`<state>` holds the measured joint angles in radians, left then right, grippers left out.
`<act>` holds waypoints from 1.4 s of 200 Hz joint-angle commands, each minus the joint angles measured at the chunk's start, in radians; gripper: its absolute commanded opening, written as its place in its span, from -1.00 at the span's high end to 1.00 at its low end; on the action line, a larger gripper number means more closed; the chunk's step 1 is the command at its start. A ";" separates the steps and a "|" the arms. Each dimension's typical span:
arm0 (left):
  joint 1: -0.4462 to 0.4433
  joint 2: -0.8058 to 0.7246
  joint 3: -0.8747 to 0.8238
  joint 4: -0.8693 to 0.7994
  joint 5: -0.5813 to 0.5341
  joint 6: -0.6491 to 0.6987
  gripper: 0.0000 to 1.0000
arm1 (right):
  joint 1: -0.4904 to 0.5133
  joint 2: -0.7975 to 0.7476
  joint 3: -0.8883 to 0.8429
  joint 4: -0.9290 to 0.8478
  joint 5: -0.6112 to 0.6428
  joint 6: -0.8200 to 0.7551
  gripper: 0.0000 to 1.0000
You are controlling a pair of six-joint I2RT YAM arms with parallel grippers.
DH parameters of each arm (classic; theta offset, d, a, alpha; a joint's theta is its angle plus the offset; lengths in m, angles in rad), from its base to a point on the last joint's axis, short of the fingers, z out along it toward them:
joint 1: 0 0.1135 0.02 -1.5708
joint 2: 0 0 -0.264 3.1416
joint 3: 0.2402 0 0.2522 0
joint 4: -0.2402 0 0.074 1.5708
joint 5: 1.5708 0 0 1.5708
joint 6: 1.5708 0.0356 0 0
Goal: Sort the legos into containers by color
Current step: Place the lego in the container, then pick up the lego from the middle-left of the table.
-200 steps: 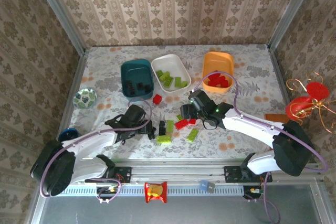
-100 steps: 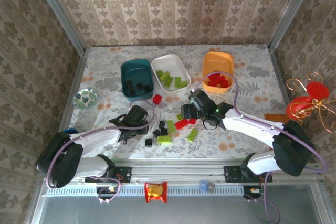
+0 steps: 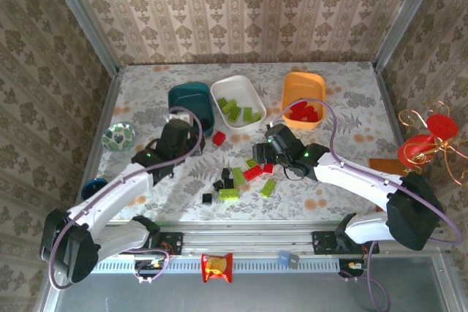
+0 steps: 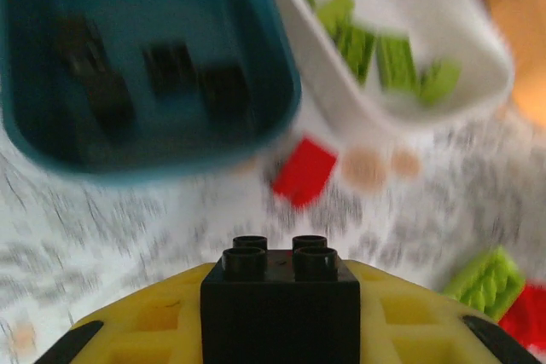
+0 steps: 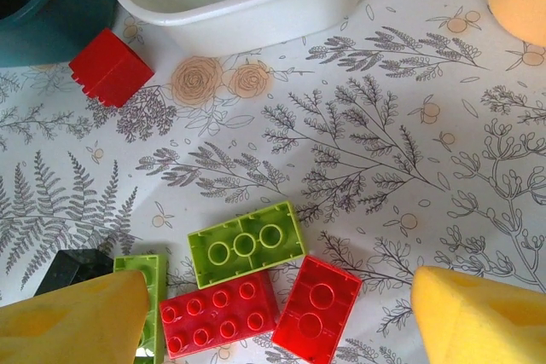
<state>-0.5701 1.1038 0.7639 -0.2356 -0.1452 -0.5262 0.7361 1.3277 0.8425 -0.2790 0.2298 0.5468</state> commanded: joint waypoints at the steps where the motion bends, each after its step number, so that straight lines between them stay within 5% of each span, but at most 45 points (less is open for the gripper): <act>1: 0.098 0.128 0.086 0.072 0.042 0.046 0.54 | 0.004 -0.019 -0.011 -0.009 0.035 0.007 -0.64; 25: 0.213 0.308 0.165 0.132 0.098 0.018 0.61 | 0.003 -0.019 -0.016 -0.016 0.039 0.006 -0.64; 63: 0.233 0.506 0.268 0.169 0.061 0.033 0.47 | 0.003 -0.040 -0.028 -0.020 0.036 0.007 -0.64; 108: 0.236 0.492 0.257 0.186 0.091 0.023 -0.35 | 0.002 -0.072 -0.032 -0.031 0.043 0.004 -0.67; 142: 0.121 0.307 0.155 0.095 0.075 0.063 -0.70 | 0.000 -0.081 -0.041 -0.028 0.044 0.001 -0.68; 216: -0.259 -0.170 -0.192 -0.330 0.028 -0.144 -0.74 | -0.011 -0.084 -0.071 0.007 0.030 0.005 -0.68; 252: -0.421 -0.231 -0.253 -0.472 0.035 -0.278 -0.70 | -0.014 -0.076 -0.074 0.022 0.025 0.002 -0.68; 280: -0.446 -0.224 -0.290 -0.409 0.080 -0.282 -0.69 | -0.015 -0.075 -0.076 0.024 0.024 0.003 -0.68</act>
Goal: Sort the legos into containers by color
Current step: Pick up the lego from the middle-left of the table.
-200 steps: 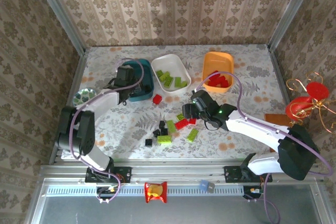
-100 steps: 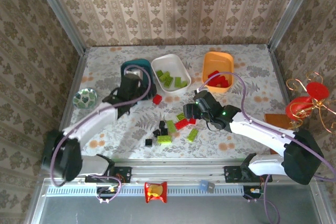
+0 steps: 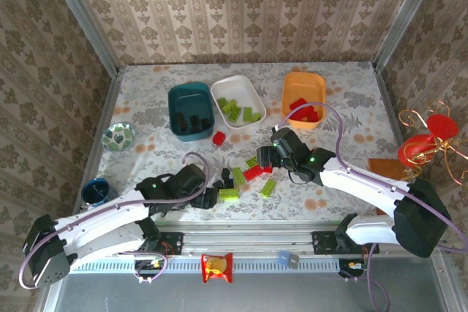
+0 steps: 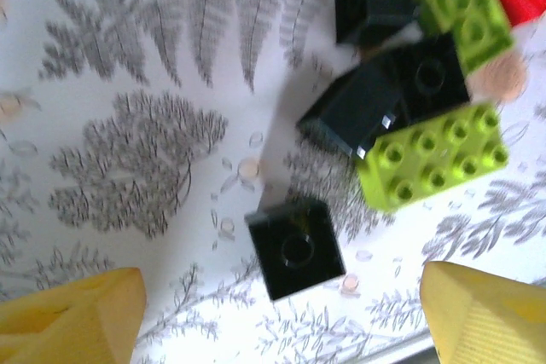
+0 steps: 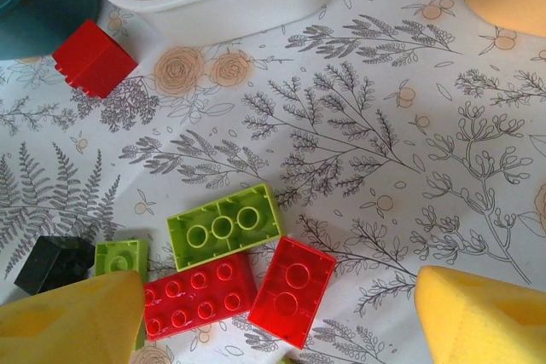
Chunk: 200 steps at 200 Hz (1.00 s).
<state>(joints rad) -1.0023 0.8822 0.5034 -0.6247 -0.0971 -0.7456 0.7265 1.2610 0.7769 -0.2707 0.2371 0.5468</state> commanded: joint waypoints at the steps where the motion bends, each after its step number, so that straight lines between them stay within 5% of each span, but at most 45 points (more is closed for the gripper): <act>1: -0.014 -0.002 -0.031 -0.017 0.034 -0.061 -0.69 | -0.006 -0.008 -0.010 0.015 0.017 0.003 -0.68; 42: -0.009 0.136 -0.016 0.066 0.035 -0.008 -0.64 | -0.009 -0.027 -0.014 0.000 0.024 -0.002 -0.68; 122: 0.053 0.286 -0.017 0.182 0.112 0.050 -0.10 | -0.019 -0.062 -0.024 -0.018 0.030 0.002 -0.68; 172: 0.079 0.261 -0.019 0.178 0.098 0.072 0.33 | -0.020 -0.055 -0.021 -0.018 0.030 0.002 -0.68; 200: 0.102 0.179 0.041 0.109 0.037 0.096 0.38 | -0.019 -0.055 -0.013 -0.026 0.026 0.002 -0.68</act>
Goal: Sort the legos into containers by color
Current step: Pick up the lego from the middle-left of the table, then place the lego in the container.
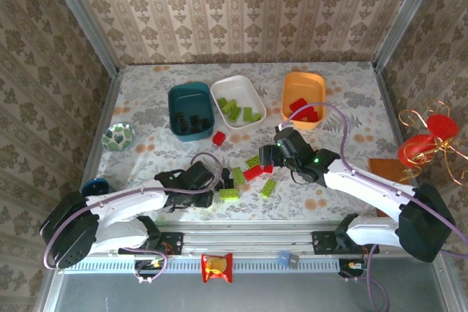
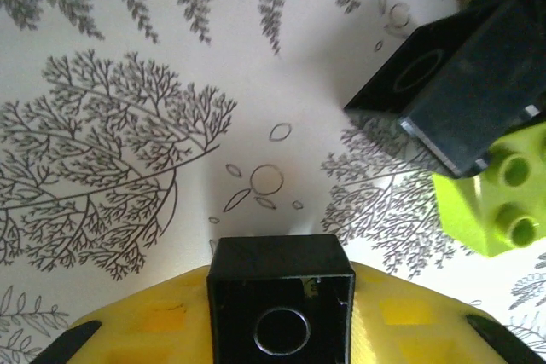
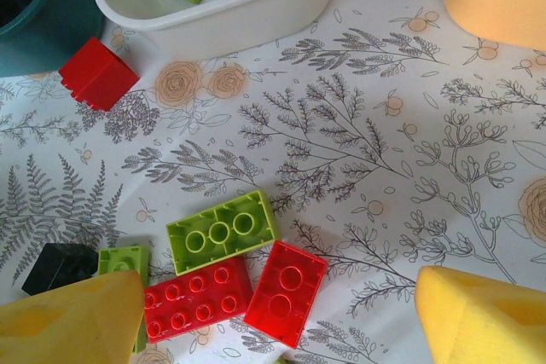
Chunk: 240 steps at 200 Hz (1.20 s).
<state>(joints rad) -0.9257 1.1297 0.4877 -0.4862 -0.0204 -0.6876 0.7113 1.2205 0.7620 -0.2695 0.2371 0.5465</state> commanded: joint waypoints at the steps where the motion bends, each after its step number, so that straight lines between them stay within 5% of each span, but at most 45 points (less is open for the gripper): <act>1: 0.029 -0.073 0.061 -0.032 -0.042 0.040 0.38 | -0.004 -0.015 0.002 -0.027 0.026 0.003 -0.68; 43: 0.277 -0.131 0.236 0.023 -0.078 0.172 0.37 | -0.004 -0.007 0.015 -0.025 0.026 0.003 -0.68; 91: 0.510 0.174 0.468 0.229 -0.061 0.242 0.37 | -0.005 0.026 0.020 -0.022 0.021 0.003 -0.68; 153: 0.602 0.504 0.636 0.286 -0.061 0.231 0.39 | -0.004 0.036 0.011 -0.023 0.013 0.001 -0.67; 168: 0.607 0.547 0.657 0.279 -0.057 0.230 0.22 | -0.004 0.034 0.011 -0.023 0.010 0.000 -0.67; 200: 0.601 0.516 0.661 0.308 -0.026 0.209 -0.47 | -0.004 0.038 0.007 -0.021 0.008 0.004 -0.68; 240: 0.546 0.381 0.642 0.331 0.005 0.194 -0.85 | -0.004 0.073 0.006 -0.006 0.003 0.014 -0.68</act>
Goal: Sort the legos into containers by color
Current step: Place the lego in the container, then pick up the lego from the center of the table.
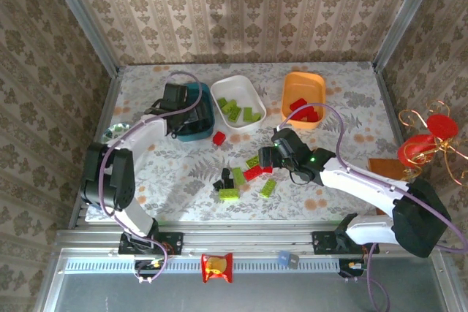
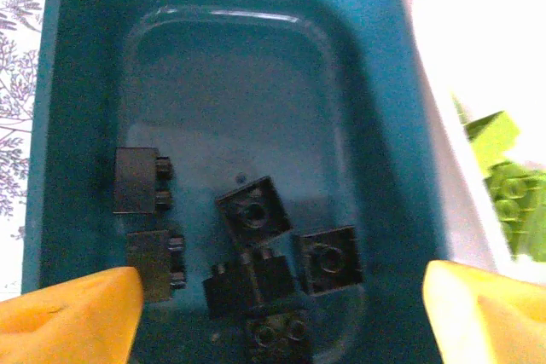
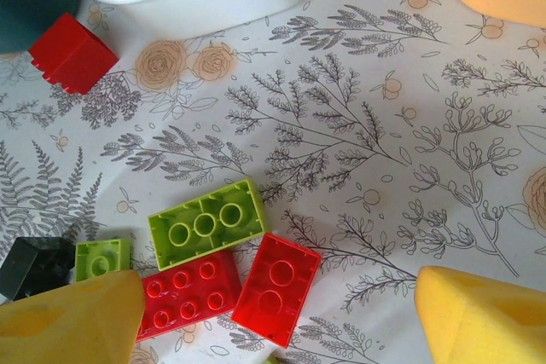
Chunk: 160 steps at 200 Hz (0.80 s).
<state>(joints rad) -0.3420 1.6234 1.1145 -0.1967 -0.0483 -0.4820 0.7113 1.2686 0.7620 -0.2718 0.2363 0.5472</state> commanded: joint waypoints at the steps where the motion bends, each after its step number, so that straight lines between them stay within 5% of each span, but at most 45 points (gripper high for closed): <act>1: -0.040 -0.116 0.012 0.042 0.033 -0.012 -0.87 | -0.004 0.025 0.006 -0.001 0.003 0.014 -0.68; 73: -0.247 -0.413 -0.265 0.078 -0.033 -0.028 -0.99 | 0.016 0.258 0.132 0.040 -0.050 -0.059 -0.68; 160: -0.262 -0.682 -0.487 -0.011 -0.080 -0.087 -1.00 | 0.043 0.539 0.341 -0.059 0.021 -0.135 -0.73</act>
<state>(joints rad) -0.6044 0.9871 0.6571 -0.1791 -0.0944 -0.5419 0.7441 1.7771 1.0790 -0.2699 0.2153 0.4389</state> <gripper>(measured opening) 0.997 0.861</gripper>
